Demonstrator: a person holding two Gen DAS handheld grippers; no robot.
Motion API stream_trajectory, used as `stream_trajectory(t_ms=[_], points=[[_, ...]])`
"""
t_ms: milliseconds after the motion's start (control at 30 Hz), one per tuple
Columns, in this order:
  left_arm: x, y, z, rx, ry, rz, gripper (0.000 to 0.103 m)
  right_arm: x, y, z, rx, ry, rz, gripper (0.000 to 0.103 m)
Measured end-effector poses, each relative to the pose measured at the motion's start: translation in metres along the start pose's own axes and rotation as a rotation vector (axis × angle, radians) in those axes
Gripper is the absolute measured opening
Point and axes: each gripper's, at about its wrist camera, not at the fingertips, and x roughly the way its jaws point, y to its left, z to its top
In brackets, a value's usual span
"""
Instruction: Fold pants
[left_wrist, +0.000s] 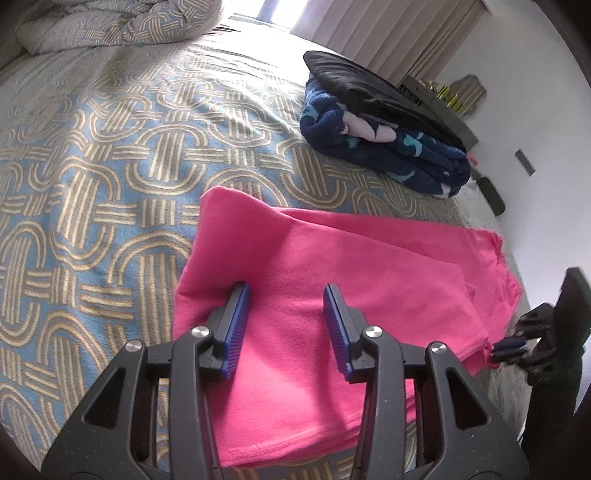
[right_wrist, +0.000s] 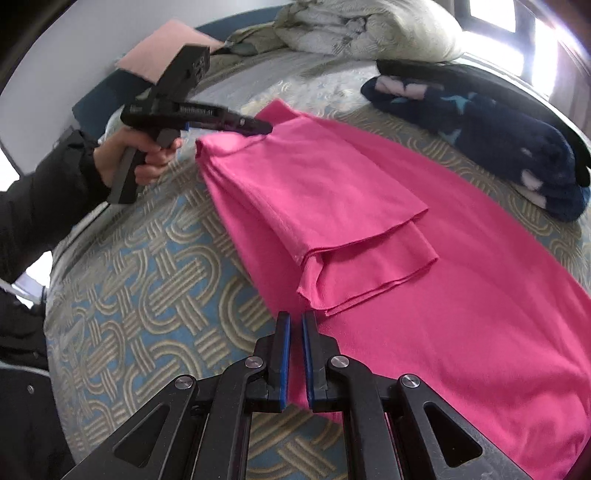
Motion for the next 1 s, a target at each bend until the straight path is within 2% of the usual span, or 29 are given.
stream_trajectory(t_ms=[67, 100, 167, 267, 367, 433, 467, 500, 633, 867, 1000], points=[[-0.001, -0.004, 0.001, 0.014, 0.014, 0.015, 0.046, -0.01, 0.0, 0.0, 0.006, -0.051, -0.03, 0.009], [-0.002, -0.006, 0.001, 0.019, 0.022, 0.017, 0.048, -0.011, 0.0, 0.002, 0.004, -0.053, -0.052, 0.016], [-0.005, -0.01, 0.003, 0.009, 0.043, 0.007, 0.048, -0.008, 0.001, 0.007, -0.018, -0.035, -0.07, 0.021], [-0.013, -0.023, 0.005, 0.003, 0.046, -0.07, 0.048, -0.002, 0.006, 0.017, -0.053, -0.02, -0.067, 0.021], [-0.01, -0.043, 0.005, 0.062, 0.06, -0.07, 0.048, 0.01, 0.006, 0.025, -0.058, -0.007, -0.054, 0.021], [0.002, -0.05, 0.003, 0.086, 0.096, -0.039, 0.048, 0.025, 0.004, 0.027, -0.058, 0.033, -0.07, 0.014], [0.008, -0.05, 0.001, 0.088, 0.111, -0.017, 0.048, 0.028, 0.003, 0.027, -0.056, 0.039, -0.071, 0.005], [0.012, -0.048, 0.0, 0.084, 0.113, -0.016, 0.048, 0.028, 0.003, 0.027, -0.051, 0.035, -0.072, 0.004], [0.011, -0.043, 0.0, 0.056, 0.094, -0.047, 0.048, 0.019, 0.008, 0.023, -0.082, 0.031, -0.065, 0.003], [0.008, -0.042, 0.003, 0.048, 0.121, -0.067, 0.048, 0.027, 0.026, 0.017, -0.207, 0.12, -0.128, 0.002], [0.009, -0.037, 0.005, 0.024, 0.126, -0.086, 0.048, 0.03, 0.036, 0.013, -0.308, 0.173, -0.194, 0.002]])
